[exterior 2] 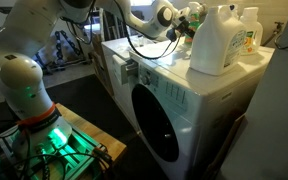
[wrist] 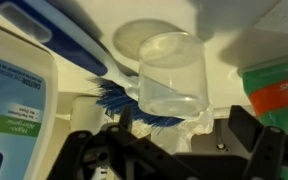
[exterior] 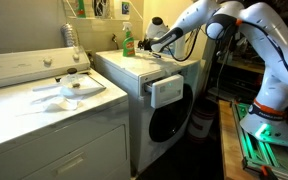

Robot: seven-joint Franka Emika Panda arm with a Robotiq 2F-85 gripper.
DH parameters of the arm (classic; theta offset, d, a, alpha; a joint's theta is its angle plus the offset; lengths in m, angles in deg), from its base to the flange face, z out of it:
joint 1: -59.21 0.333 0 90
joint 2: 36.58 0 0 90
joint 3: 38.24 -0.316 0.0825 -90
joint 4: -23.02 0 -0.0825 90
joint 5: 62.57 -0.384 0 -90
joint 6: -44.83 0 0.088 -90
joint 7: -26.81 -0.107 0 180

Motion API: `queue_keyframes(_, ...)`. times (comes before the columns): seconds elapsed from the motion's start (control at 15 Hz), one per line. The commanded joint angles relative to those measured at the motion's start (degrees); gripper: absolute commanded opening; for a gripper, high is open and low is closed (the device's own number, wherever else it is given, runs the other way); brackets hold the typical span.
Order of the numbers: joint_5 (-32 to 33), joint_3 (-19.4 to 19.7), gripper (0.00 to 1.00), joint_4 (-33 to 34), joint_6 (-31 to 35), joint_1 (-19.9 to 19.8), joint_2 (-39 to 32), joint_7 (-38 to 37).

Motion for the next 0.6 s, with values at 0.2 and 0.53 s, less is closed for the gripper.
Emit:
queue_keyframes(0.2, 1.6, -3.0, 1.00, -6.4, -12.5, 1.0, 12.4, 14.9)
queue_keyframes(0.53, 0.3, -10.7, 1.00, -9.0, -29.0, -2.9, 27.8, 31.6)
